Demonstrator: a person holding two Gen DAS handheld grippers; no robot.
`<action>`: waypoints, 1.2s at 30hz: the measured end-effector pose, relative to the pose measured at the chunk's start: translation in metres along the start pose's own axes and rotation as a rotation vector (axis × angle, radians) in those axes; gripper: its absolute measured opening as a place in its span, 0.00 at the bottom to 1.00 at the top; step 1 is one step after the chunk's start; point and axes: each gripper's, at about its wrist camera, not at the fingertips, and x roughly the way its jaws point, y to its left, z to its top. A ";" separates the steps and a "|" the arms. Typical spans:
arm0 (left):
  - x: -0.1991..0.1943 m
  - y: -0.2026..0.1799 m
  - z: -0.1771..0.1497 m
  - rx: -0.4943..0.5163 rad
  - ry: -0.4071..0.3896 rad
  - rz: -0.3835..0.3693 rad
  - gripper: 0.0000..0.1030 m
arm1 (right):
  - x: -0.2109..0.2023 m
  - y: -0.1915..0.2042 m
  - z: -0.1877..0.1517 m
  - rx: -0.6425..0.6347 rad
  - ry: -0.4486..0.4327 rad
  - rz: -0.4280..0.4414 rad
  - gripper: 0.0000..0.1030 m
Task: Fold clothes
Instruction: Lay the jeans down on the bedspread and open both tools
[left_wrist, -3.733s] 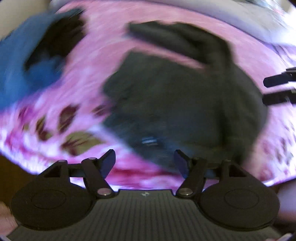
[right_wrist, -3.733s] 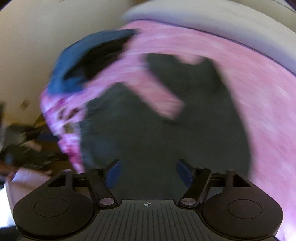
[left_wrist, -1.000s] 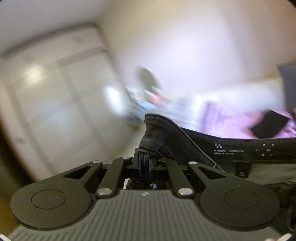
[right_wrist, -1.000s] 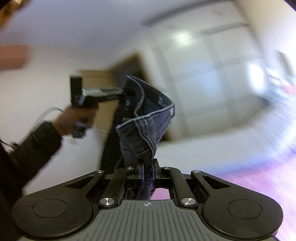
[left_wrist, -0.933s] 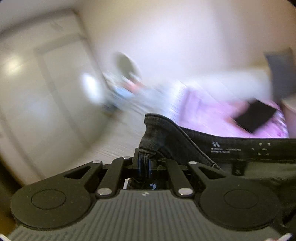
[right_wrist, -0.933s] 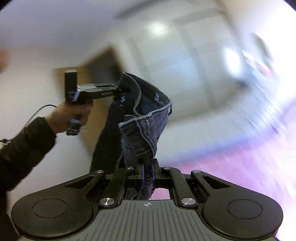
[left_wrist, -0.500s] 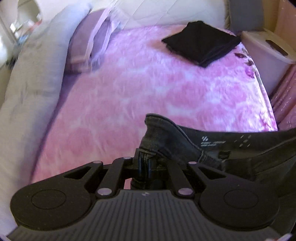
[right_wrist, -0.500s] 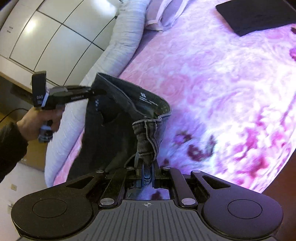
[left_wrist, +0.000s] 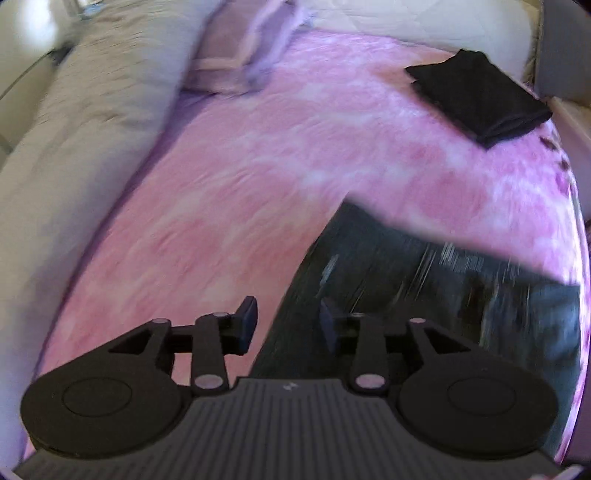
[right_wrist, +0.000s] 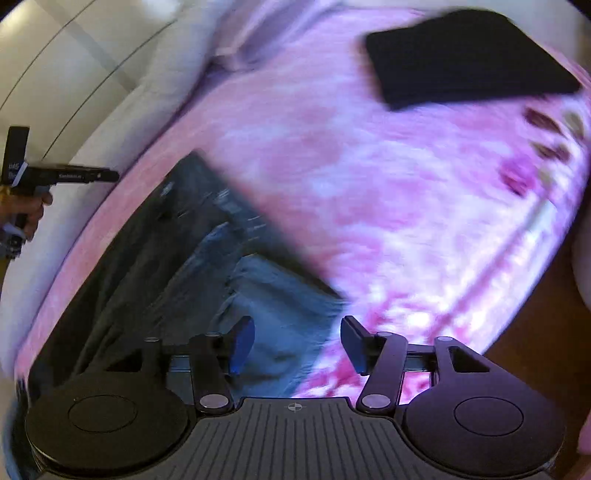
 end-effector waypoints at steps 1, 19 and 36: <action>-0.015 0.012 -0.022 -0.015 0.009 0.019 0.37 | 0.005 0.013 -0.002 -0.042 0.013 0.013 0.55; -0.202 0.053 -0.467 -0.594 0.140 0.014 0.61 | 0.140 0.347 -0.122 -0.429 0.294 0.301 0.66; -0.194 0.041 -0.504 -0.390 0.097 0.395 0.12 | 0.240 0.545 -0.145 -0.254 0.578 0.589 0.09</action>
